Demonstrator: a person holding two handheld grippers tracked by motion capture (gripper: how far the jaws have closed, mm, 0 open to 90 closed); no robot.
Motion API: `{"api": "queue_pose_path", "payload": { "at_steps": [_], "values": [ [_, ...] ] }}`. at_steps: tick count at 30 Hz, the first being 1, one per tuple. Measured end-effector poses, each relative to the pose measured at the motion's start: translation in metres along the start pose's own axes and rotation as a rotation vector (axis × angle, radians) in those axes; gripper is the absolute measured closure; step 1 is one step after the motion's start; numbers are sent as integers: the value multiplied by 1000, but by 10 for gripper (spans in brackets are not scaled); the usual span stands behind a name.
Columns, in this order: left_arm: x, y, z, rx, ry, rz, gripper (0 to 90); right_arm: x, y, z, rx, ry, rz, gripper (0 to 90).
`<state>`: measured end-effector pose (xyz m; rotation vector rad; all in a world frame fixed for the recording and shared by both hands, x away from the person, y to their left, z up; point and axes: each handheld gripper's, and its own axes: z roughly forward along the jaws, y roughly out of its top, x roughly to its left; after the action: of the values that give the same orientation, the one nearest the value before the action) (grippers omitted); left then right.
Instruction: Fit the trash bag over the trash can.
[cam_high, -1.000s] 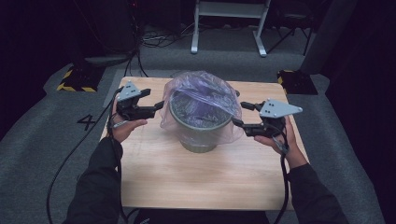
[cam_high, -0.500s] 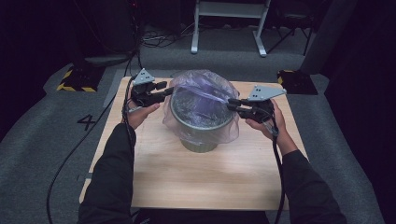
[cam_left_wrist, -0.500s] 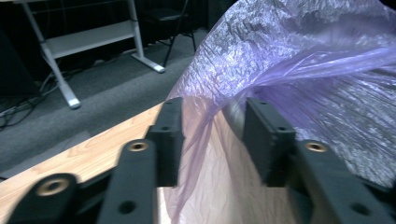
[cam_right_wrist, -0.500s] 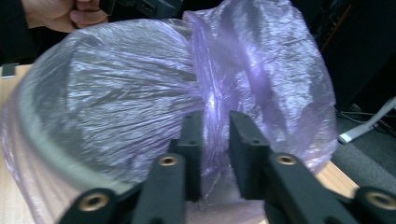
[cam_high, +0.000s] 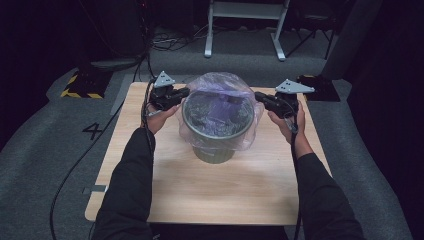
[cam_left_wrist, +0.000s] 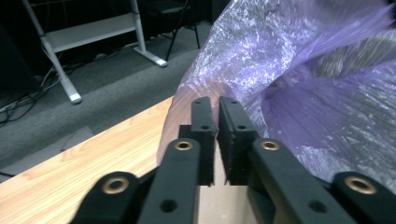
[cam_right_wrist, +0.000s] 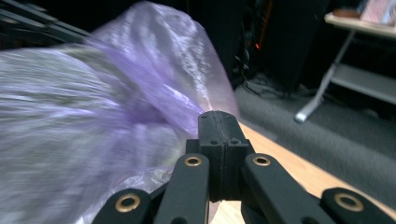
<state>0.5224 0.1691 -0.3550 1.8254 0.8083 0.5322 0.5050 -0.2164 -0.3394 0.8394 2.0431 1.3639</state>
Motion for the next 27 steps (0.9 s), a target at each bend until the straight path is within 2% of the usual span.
{"api": "queue_pose_path", "payload": {
  "at_steps": [4, 6, 11, 15, 16, 20, 22, 24, 27],
  "values": [
    [0, 1, 4, -6, -12, -13, 895, -10, -9, 14, 31, -41, 54, 900],
    [1, 1, 6, -9, -11, -20, 896, -14, -14, 22, 49, -41, 81, 900],
    [2, 0, 10, -17, -4, -46, 898, -16, -30, 41, 116, -59, 106, 900],
    [4, -6, 15, 22, -3, -70, 898, -12, -42, 53, 177, -40, 102, 900],
    [3, -8, 16, 17, -5, -75, 898, -11, -45, 56, 190, -25, 105, 900],
    [3, -20, 19, 44, -12, -83, 898, -9, -56, 59, 218, 11, 113, 900],
    [4, -27, 18, 36, -20, -96, 898, -8, -62, 60, 237, 45, 111, 900],
    [3, -32, 18, 45, -27, -102, 899, -5, -68, 62, 265, 56, 100, 900],
    [1, -42, 16, 54, -44, -101, 899, -2, -77, 63, 288, 90, 93, 900]
  ]
}}
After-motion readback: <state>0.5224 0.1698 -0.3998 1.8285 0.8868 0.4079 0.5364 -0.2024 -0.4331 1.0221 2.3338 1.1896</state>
